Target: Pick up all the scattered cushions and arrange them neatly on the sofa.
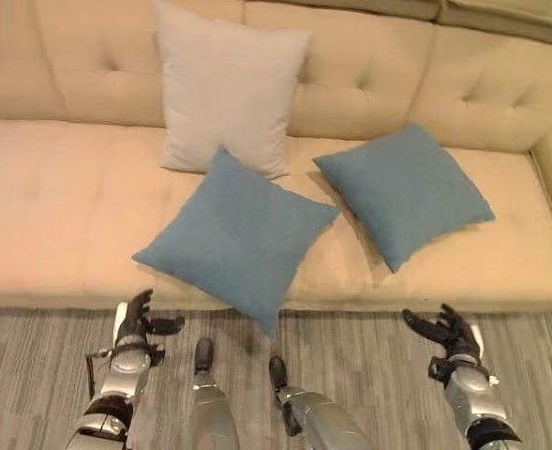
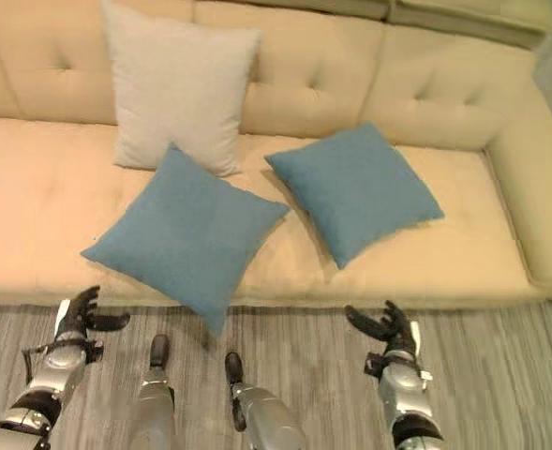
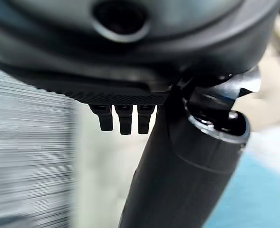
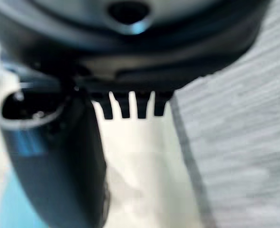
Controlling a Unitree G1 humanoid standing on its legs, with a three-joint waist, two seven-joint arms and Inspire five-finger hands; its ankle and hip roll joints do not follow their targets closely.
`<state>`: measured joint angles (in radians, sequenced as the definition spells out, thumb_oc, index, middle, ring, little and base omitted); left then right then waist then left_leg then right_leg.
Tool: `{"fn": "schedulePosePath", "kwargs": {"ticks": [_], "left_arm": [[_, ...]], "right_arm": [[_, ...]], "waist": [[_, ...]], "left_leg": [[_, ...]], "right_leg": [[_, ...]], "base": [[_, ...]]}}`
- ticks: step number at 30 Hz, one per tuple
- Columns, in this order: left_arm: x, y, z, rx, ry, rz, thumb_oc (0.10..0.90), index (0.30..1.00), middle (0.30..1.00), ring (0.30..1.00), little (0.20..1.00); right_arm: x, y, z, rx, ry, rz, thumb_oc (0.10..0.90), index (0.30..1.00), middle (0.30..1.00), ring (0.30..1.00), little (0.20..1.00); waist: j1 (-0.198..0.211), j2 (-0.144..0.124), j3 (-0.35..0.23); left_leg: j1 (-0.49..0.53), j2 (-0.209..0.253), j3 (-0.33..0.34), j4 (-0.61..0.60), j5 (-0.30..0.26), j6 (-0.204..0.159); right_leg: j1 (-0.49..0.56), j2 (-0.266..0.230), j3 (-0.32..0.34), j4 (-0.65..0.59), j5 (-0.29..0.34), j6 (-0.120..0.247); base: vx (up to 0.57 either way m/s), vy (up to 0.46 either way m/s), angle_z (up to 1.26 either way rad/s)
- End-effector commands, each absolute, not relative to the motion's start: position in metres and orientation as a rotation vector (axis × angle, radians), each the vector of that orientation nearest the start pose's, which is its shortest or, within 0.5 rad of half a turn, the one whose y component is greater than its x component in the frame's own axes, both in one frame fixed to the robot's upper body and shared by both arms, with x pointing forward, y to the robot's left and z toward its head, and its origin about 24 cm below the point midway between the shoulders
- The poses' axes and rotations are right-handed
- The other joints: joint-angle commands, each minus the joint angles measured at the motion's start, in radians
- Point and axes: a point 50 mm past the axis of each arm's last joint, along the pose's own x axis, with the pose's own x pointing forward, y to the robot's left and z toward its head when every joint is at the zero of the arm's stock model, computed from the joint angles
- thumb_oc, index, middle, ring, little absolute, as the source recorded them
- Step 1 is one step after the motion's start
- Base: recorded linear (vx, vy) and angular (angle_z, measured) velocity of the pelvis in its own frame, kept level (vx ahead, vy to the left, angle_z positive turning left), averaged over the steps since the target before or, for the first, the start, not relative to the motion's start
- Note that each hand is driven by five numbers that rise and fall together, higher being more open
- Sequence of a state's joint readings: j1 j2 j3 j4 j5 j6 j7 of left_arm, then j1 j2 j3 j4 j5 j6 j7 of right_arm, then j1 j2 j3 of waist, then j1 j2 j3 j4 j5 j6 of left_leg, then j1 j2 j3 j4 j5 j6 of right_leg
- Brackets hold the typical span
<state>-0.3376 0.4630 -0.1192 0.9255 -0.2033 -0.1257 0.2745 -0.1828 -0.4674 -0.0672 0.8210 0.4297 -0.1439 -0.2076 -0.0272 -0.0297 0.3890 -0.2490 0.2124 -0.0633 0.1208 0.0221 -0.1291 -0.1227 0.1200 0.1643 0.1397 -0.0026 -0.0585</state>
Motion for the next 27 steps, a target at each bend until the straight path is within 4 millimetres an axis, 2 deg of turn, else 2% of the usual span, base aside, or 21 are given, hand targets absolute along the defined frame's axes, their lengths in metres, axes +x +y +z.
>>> {"fn": "schedulePosePath", "kwargs": {"ticks": [1, 4, 6, 8, 9, 12, 16, 19, 24, 27], "left_arm": [[0.309, 0.310, 0.048, 0.473, 0.113, 0.476, 0.800, 0.900, 0.900, 0.900, 0.900], [0.335, 0.313, 0.094, 0.452, -0.017, 0.527, 0.800, 0.900, 0.900, 0.900, 0.900], [0.345, 0.318, 0.128, 0.444, -0.122, 0.584, 0.800, 0.900, 0.900, 0.900, 0.900], [0.346, 0.317, 0.134, 0.444, -0.144, 0.588, 0.800, 0.900, 0.900, 0.900, 0.900], [0.354, 0.314, 0.154, 0.462, -0.198, 0.600, 0.800, 0.900, 0.900, 0.900, 0.900], [0.367, 0.311, 0.178, 0.457, -0.227, 0.604, 0.800, 0.900, 0.900, 0.900, 0.900], [0.374, 0.307, 0.183, 0.497, -0.196, 0.591, 0.800, 0.900, 0.900, 0.900, 0.900], [0.378, 0.302, 0.177, 0.533, -0.145, 0.571, 0.800, 0.900, 0.900, 0.900, 0.900], [0.384, 0.297, 0.168, 0.688, -0.049, 0.529, 0.800, 0.900, 0.900, 0.900, 0.900], [0.389, 0.293, 0.162, 0.757, 0.027, 0.488, 0.800, 0.900, 0.900, 0.900, 0.900]], "right_arm": [[0.265, -0.328, 0.015, -0.066, 0.174, -0.531, 0.800, 0.900, 0.900, 0.900, 0.900], [0.314, -0.304, 0.057, -0.070, 0.052, -0.436, 0.800, 0.900, 0.900, 0.900, 0.900], [0.338, -0.286, 0.091, -0.058, -0.060, -0.381, 0.800, 0.900, 0.900, 0.900, 0.900], [0.341, -0.283, 0.096, -0.052, -0.082, -0.373, 0.800, 0.900, 0.900, 0.900, 0.900], [0.350, -0.280, 0.125, -0.045, -0.183, -0.373, 0.800, 0.900, 0.900, 0.900, 0.900], [0.369, -0.274, 0.173, -0.024, -0.305, -0.356, 0.800, 0.900, 0.900, 0.900, 0.900], [0.380, -0.256, 0.206, 0.007, -0.378, -0.278, 0.800, 0.900, 0.900, 0.900, 0.900], [0.388, -0.242, 0.217, 0.055, -0.389, -0.229, 0.800, 0.900, 0.900, 0.900, 0.900], [0.403, -0.225, 0.224, 0.069, -0.326, -0.190, 0.800, 0.900, 0.900, 0.900, 0.900], [0.410, -0.220, 0.214, 0.038, -0.236, -0.171, 0.800, 0.900, 0.900, 0.900, 0.900]], "waist": [[0.000, -0.016, -0.145], [0.018, -0.023, -0.120], [0.034, -0.025, -0.084], [0.036, -0.023, -0.080], [0.032, -0.016, -0.061], [0.032, 0.001, -0.034], [0.042, 0.021, -0.013], [0.057, 0.036, 0.003], [0.084, 0.059, 0.036], [0.096, 0.068, 0.052]], "left_leg": [[-0.066, -0.022, 0.016, -0.007, 0.070, 0.002], [-0.107, -0.026, 0.055, 0.017, 0.056, 0.011], [-0.149, -0.021, 0.087, 0.042, 0.046, 0.014], [-0.158, -0.027, 0.092, 0.047, 0.045, 0.015], [-0.179, -0.050, 0.094, 0.072, 0.025, 0.021], [-0.222, -0.074, 0.093, 0.096, 0.015, 0.025], [-0.256, -0.093, 0.099, 0.101, 0.015, 0.027], [-0.277, -0.100, 0.098, 0.100, 0.019, 0.028], [-0.313, -0.109, 0.099, 0.095, 0.030, 0.021], [-0.337, -0.109, 0.101, 0.092, 0.043, 0.015]], "right_leg": [[0.018, -0.107, 0.026, 0.075, -0.169, 0.165], [-0.091, -0.125, 0.041, 0.104, -0.133, 0.184], [-0.170, -0.146, 0.000, 0.145, -0.108, 0.200], [-0.177, -0.158, -0.014, 0.148, -0.105, 0.203], [-0.184, -0.183, -0.029, 0.149, -0.104, 0.207], [-0.216, -0.205, -0.030, 0.136, -0.094, 0.212], [-0.244, -0.226, -0.024, 0.110, -0.076, 0.218], [-0.259, -0.236, -0.027, 0.097, -0.067, 0.220], [-0.285, -0.248, -0.036, 0.075, -0.048, 0.226], [-0.296, -0.251, -0.045, 0.063, -0.039, 0.229]], "base": [[0.07, 0.229, -0.97], [-0.13, 0.188, -0.84], [-0.15, 0.126, -0.95], [-0.02, 0.082, -0.25], [0.01, 0.118, 0.16], [0.00, 0.134, 0.21], [0.04, 0.080, 0.06], [0.01, 0.037, 0.03], [0.01, 0.017, 0.04], [0.01, -0.002, 0.10]]}}
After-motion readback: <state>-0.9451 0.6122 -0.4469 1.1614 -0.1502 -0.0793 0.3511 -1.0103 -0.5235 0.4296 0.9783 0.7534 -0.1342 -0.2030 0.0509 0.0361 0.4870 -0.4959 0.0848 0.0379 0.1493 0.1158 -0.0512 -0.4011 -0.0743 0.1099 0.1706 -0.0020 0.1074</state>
